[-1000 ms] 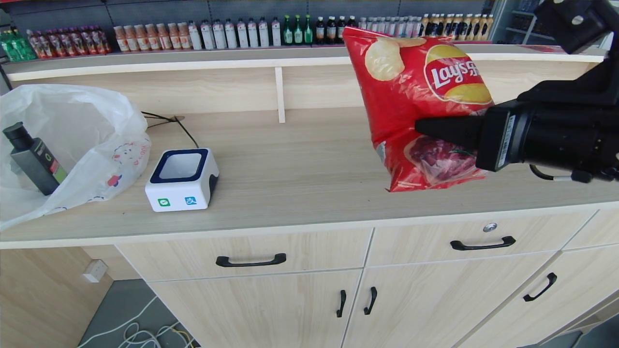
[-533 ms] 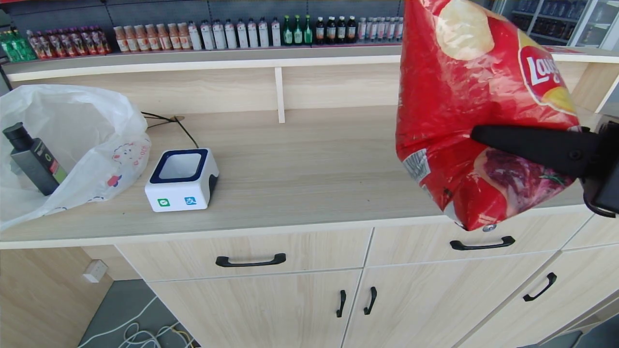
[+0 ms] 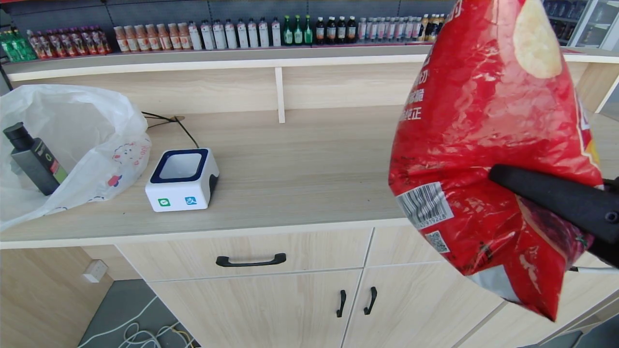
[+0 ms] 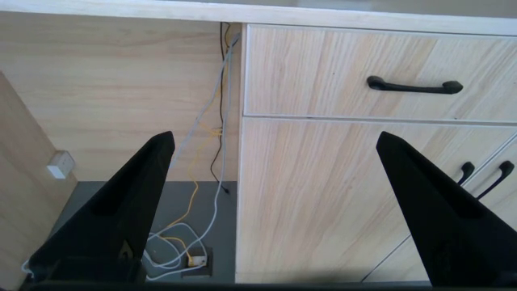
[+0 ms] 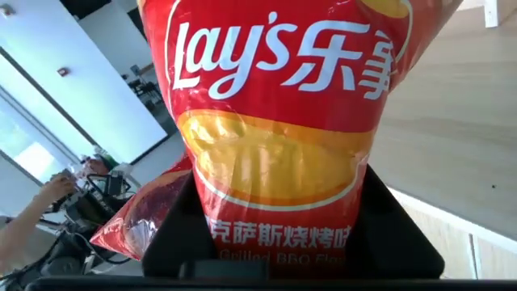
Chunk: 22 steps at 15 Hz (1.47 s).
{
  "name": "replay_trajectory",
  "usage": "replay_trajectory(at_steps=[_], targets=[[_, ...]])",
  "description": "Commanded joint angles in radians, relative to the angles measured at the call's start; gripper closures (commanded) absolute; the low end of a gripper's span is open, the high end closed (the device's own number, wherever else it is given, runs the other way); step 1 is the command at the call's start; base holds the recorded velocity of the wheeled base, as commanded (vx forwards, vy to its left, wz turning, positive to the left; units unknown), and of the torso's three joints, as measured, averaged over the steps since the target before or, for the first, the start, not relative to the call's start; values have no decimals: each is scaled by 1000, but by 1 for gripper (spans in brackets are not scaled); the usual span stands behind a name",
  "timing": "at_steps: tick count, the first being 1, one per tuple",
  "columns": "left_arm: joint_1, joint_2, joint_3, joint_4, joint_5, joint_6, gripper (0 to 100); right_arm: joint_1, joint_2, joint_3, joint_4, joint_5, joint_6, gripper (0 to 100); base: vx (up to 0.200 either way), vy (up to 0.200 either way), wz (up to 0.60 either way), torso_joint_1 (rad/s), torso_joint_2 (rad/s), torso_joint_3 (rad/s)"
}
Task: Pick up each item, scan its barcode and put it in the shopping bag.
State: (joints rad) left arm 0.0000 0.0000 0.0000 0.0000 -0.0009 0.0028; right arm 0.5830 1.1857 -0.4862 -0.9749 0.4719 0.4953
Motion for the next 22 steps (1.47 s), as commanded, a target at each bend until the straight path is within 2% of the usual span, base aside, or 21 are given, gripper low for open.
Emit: replay_trajectory(at_steps=[1,5,6,10,12,16,22], targets=[[0,0,0,0,-1,0,0,0,57,132,-157,25,75,100,0,0,0,0,0,0],[0,0,0,0,1,0,0,-14,238,216,-573,24,269,100,0,0,0,0,0,0],[0,0,0,0,-1,0,0,-14,279,228,-596,24,284,100,0,0,0,0,0,0],[0,0,0,0,-1,0,0,28,252,222,-596,24,362,100,0,0,0,0,0,0],[0,0,0,0,-1,0,0,52,195,218,-596,24,503,100,0,0,0,0,0,0],[0,0,0,0,1,0,0,52,164,190,-596,22,674,100,0,0,0,0,0,0],[0,0,0,0,-1,0,0,84,169,190,-596,22,698,100,0,0,0,0,0,0]])
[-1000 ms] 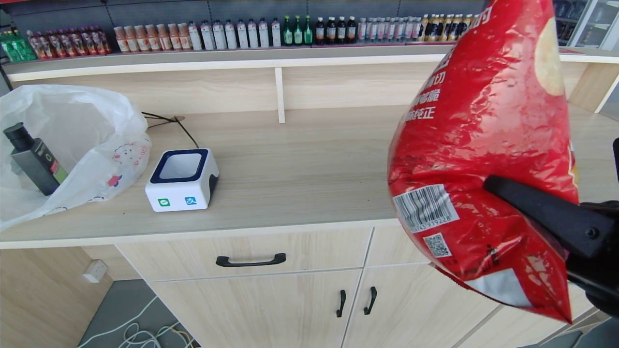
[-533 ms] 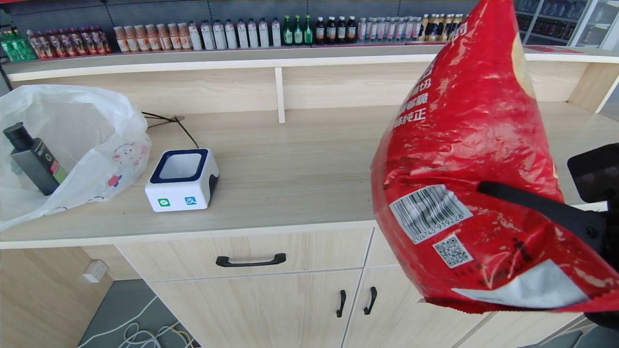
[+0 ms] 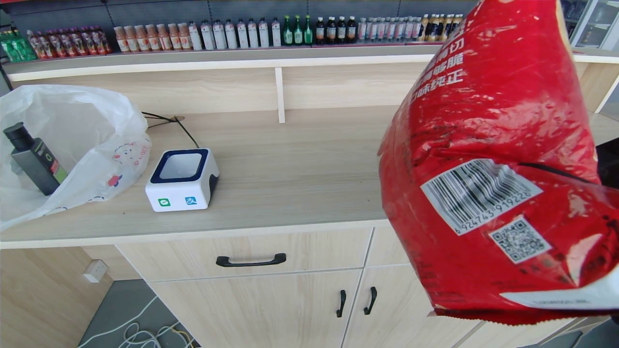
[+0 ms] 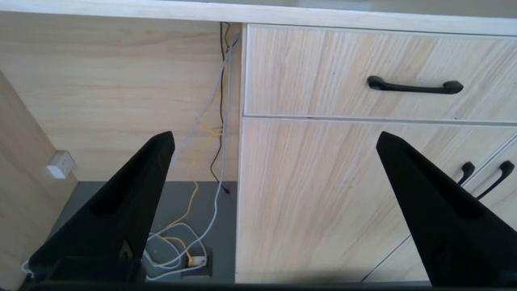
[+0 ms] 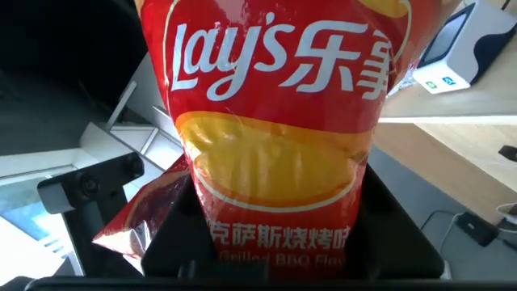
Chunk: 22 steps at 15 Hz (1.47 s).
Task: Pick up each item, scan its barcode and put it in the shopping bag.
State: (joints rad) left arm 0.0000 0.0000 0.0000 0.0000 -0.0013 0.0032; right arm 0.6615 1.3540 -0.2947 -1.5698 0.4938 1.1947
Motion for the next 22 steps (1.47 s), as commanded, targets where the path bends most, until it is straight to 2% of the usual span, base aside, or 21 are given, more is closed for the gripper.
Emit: replay_trajectory(at_steps=[1,22], targets=[[0,0,0,0,1,0,0,6,2,-1,-1,0,-1,100,0,0,0,0,0,0],[0,0,0,0,0,0,0,46,16,14,-1,3,-49,100,0,0,0,0,0,0]])
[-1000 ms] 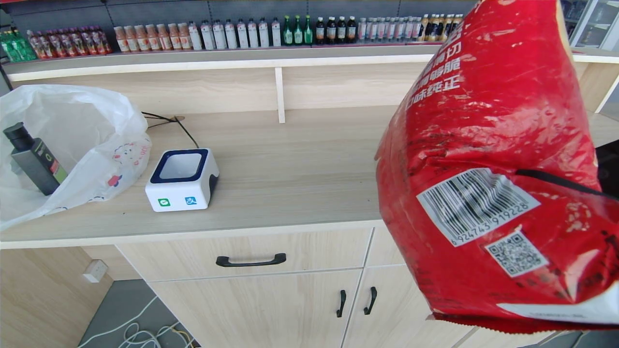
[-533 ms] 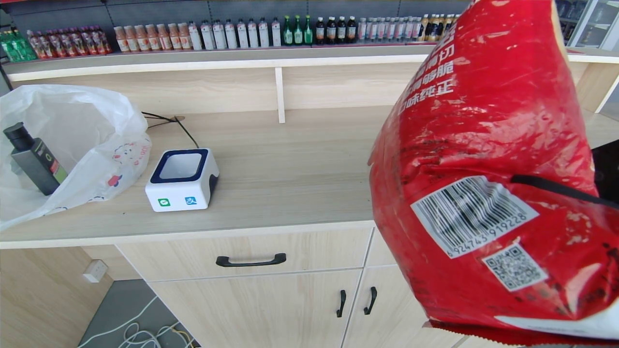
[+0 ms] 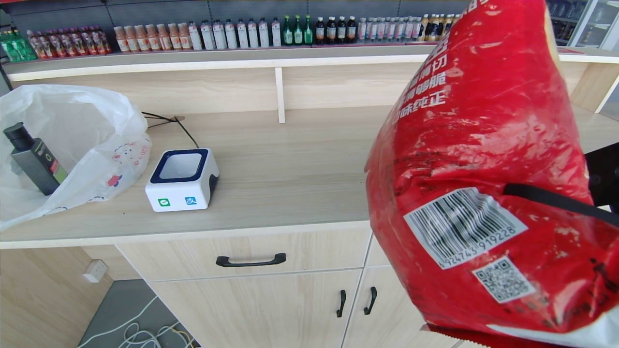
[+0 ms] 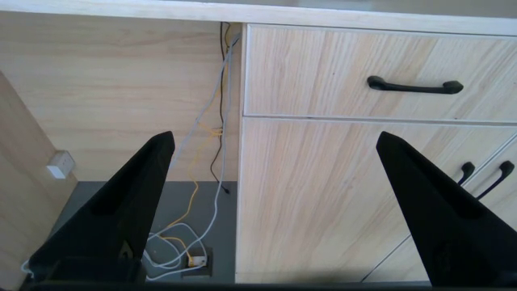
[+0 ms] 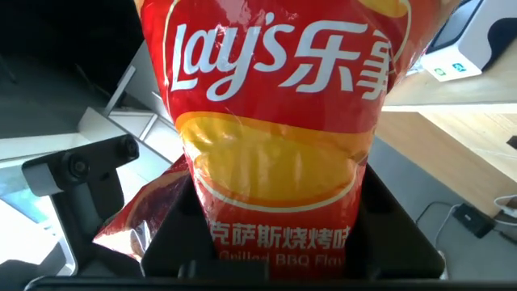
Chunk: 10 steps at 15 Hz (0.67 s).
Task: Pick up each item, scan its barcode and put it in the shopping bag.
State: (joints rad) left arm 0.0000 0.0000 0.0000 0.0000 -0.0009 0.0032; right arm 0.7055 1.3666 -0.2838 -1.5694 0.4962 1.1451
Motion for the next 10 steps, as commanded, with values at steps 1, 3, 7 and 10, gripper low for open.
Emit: replay_trajectory(at_steps=[1,3,7,10], targets=[[0,0,0,0,-1,0,0,2,3,11,-1,1,-10,100,0,0,0,0,0,0],[0,0,0,0,-1,0,0,5,3,31,-1,1,-59,100,0,0,0,0,0,0],[0,0,0,0,1,0,0,9,28,17,-1,10,-188,100,0,0,0,0,0,0],[0,0,0,0,-1,0,0,8,40,45,-1,22,-360,100,0,0,0,0,0,0]])
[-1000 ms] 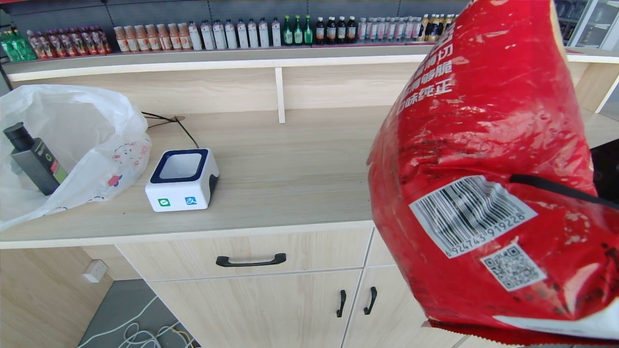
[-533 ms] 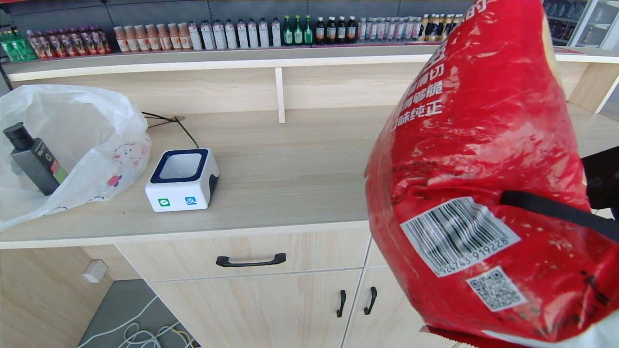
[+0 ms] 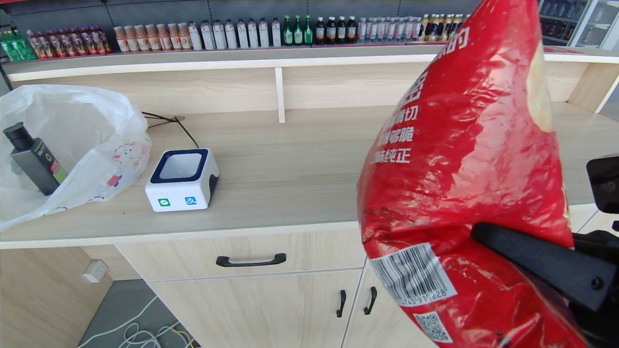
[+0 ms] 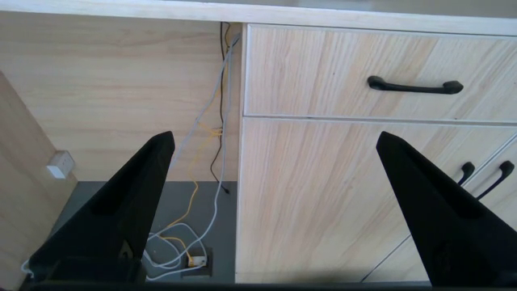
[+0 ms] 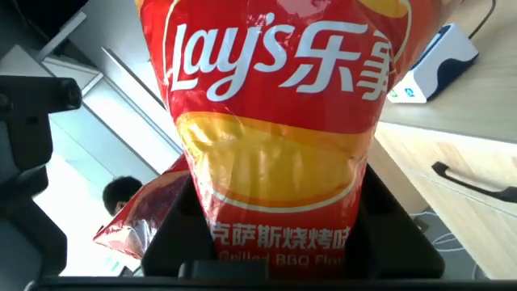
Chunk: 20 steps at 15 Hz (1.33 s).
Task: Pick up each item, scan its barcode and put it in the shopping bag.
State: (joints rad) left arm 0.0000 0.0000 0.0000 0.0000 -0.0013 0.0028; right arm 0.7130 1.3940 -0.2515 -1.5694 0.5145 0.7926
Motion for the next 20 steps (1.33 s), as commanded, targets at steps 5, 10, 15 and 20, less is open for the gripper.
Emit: replay_trajectory(at_steps=[5,10,15,20], targets=[[0,0,0,0,1,0,0,-15,82,15,-1,58,-398,100,0,0,0,0,0,0],[0,0,0,0,0,8,0,-15,123,51,-1,-154,-710,100,0,0,0,0,0,0],[0,0,0,0,0,3,0,-29,152,32,-1,-602,-859,100,0,0,0,0,0,0],[0,0,0,0,0,3,0,-64,177,31,-1,-709,-868,100,0,0,0,0,0,0]])
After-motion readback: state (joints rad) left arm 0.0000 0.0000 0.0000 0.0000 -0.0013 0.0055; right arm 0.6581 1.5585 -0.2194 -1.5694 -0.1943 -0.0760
